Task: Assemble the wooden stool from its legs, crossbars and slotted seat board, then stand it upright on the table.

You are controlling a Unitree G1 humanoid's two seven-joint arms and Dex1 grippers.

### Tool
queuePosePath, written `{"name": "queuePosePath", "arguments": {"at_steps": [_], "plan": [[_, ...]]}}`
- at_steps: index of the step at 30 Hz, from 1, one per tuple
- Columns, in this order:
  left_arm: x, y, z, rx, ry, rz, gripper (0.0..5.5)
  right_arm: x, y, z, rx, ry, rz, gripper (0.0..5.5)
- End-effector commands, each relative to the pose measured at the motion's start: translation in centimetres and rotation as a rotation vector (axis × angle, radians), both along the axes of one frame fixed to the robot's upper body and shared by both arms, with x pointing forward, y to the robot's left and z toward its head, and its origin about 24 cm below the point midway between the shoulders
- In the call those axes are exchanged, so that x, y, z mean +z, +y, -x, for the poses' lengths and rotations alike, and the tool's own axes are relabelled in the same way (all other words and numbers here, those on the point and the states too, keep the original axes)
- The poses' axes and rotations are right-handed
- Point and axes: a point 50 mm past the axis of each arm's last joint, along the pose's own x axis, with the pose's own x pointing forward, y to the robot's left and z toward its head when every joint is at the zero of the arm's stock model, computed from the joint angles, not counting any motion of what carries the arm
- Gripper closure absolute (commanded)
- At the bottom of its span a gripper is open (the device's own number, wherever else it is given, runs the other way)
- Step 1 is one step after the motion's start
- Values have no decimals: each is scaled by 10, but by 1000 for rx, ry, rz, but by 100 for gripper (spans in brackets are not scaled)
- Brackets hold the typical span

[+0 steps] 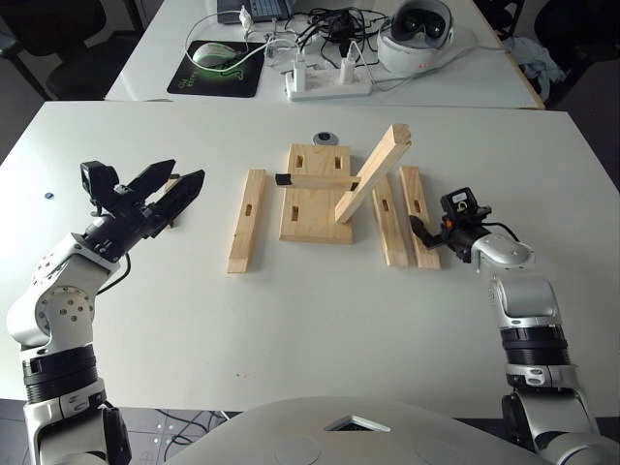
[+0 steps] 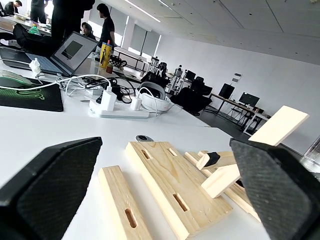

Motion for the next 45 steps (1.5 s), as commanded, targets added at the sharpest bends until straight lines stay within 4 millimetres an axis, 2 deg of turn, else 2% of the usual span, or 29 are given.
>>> {"name": "queuePosePath", "arguments": {"at_steps": [1, 5, 8, 13, 19, 20, 24, 29, 31, 34, 37, 39, 41, 45], "plan": [[1, -1, -2, -5, 6, -10, 77, 3, 13, 2, -5, 18, -67, 78], [1, -2, -2, -10, 7, -12, 77, 8, 14, 1, -39, 18, -32, 78], [3, -2, -3, -17, 6, -18, 77, 5, 9, 4, -102, 49, -8, 78], [3, -4, -5, -24, 8, -22, 77, -4, 2, 10, -170, 117, -15, 160], [5, -5, -6, -30, 6, -28, 77, -16, 9, 17, -175, 206, -85, 254], [5, -5, -6, -31, 5, -29, 77, -17, 9, 18, -173, 218, -85, 257], [7, -4, -8, -19, -7, -49, 77, -25, 7, 21, -182, 253, -75, 331], [6, 8, -18, 96, -32, -201, 77, -25, -4, 17, -215, 169, -85, 343], [8, 12, -21, 114, -31, -202, 77, -21, -13, 14, -249, 139, -117, 343], [18, 17, -28, 143, -83, -198, 77, -4, -25, 4, -260, 2, -157, 343], [32, 21, -32, 96, -93, -117, 77, 30, -30, -13, -253, -210, -316, 343], [47, 19, -35, 33, -115, -49, 77, 62, -28, -24, -191, -364, -491, 343], [55, 18, -36, 2, -127, -18, 77, 77, -27, -28, -155, -433, -590, 343], [85, 7, -40, -135, -188, 77, 77, 151, -1, -30, 143, -593, -915, 343]]}}
